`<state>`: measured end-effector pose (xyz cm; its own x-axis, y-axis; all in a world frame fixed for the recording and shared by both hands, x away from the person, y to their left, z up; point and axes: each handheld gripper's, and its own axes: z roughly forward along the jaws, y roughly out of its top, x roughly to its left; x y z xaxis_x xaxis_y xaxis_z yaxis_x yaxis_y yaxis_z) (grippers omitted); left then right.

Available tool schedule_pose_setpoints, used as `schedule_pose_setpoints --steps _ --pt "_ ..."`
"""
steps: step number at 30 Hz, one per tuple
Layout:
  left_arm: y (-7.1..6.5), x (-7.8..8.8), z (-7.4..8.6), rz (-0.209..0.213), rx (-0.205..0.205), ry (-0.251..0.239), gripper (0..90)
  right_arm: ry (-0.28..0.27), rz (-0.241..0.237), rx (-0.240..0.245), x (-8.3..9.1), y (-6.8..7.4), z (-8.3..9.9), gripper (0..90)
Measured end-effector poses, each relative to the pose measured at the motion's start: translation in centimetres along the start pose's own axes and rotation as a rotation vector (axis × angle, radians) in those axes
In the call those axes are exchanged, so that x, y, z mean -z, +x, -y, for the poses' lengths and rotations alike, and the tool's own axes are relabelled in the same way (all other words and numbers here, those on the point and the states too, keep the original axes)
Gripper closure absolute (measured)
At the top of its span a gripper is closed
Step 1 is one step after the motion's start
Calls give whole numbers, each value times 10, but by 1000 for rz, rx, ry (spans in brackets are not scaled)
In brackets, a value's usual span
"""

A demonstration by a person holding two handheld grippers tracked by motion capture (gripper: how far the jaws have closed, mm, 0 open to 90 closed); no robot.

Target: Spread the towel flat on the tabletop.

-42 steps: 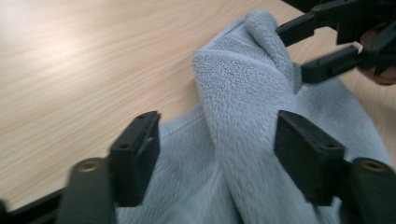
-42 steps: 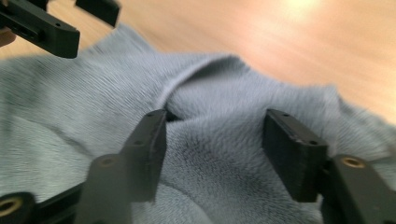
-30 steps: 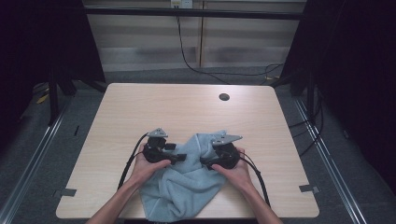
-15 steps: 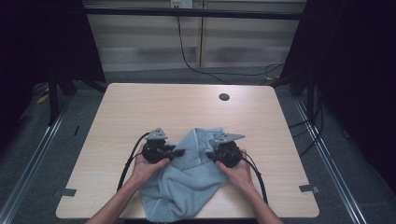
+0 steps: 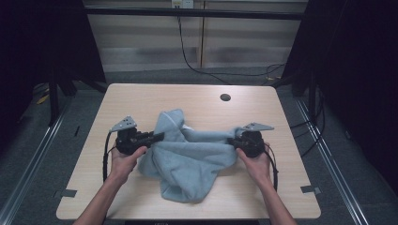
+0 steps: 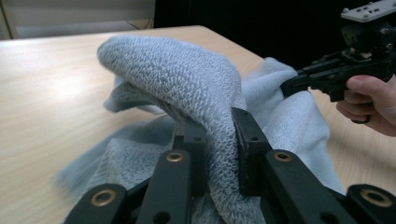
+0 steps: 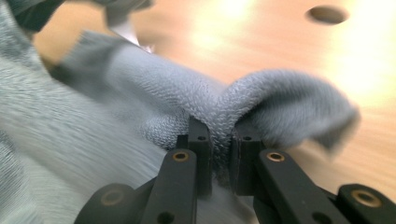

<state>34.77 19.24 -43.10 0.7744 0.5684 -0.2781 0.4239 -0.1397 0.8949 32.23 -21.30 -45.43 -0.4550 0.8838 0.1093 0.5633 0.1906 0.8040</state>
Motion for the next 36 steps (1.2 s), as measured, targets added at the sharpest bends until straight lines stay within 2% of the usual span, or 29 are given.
schedule_pose_setpoints --steps 1,2,3,4,5,6,7,8,9,10,12,15,16,19,20,22,23,24,25,26,28,29,32,33,34,35,36 --pt "1 2 -2 -8 5 -14 779 -10 8 -6 3 -4 -2 818" --pt "4 10 -8 -21 18 -51 780 -25 13 -25 8 -8 -5 819" --pt "4 10 -8 -21 18 -51 781 -25 13 -25 8 -8 -5 819" --pt "4 14 -13 -28 18 -71 781 -37 22 -41 12 -13 -9 821" --pt "4 16 -16 -29 13 -82 784 -72 37 -53 22 -20 -21 823" --pt "3 17 -21 -40 9 -91 784 -72 37 -53 22 -20 -21 823" --pt "3 18 -27 -39 9 -104 785 -88 43 -58 27 -21 -29 823" --pt "2 19 -34 -48 0 -112 785 -118 63 -43 36 -21 -48 825" --pt "1 20 -41 -62 -7 -121 785 -136 72 -32 40 -21 -59 825" --pt "1 22 -50 -69 -20 -133 785 -136 72 -32 40 -21 -59 825" --pt "1 29 -69 -85 -35 -177 786 -174 87 -11 48 -22 -83 825" --pt "1 39 -94 -127 -65 -216 787 -213 101 -8 56 -25 -110 825" --pt "2 42 -100 -130 -71 -226 788 -236 120 -2 61 -25 -129 826" --pt "1 52 -115 -147 -81 -275 789 -269 133 6 67 -25 -145 825" --pt "0 56 -117 -152 -90 -284 789 -303 129 -2 72 -24 -152 825" --pt "0 61 -112 -150 -93 -278 787 -306 111 -10 75 -23 -147 824" --pt "-1 63 -105 -152 -94 -259 787 -306 111 -10 75 -23 -147 824" --pt "-1 62 -95 -147 -90 -247 786 -269 102 3 73 -20 -130 823" --pt "0 62 -82 -136 -76 -219 786 -269 102 3 73 -20 -130 823" --pt "0 56 -52 -123 -51 -156 785 -212 101 17 70 -15 -104 823" --pt "0 48 -20 -120 -17 -75 784 -165 83 4 66 -13 -75 821" --pt "0 48 -20 -120 -17 -75 783 -165 83 4 66 -13 -75 821" --pt "-3 38 19 -100 27 11 780 -84 71 2 62 -7 -34 813" --pt "-8 36 30 -94 20 48 778 -62 70 -7 62 -6 -23 809" --pt "-17 36 41 -61 -2 85 767 -32 52 -33 66 -6 -2 799" --pt "-17 36 41 -61 -2 85 759 -32 52 -33 66 -6 -2 799" --pt "-23 38 46 -44 -6 109 759 -17 53 -37 68 -5 5 791"
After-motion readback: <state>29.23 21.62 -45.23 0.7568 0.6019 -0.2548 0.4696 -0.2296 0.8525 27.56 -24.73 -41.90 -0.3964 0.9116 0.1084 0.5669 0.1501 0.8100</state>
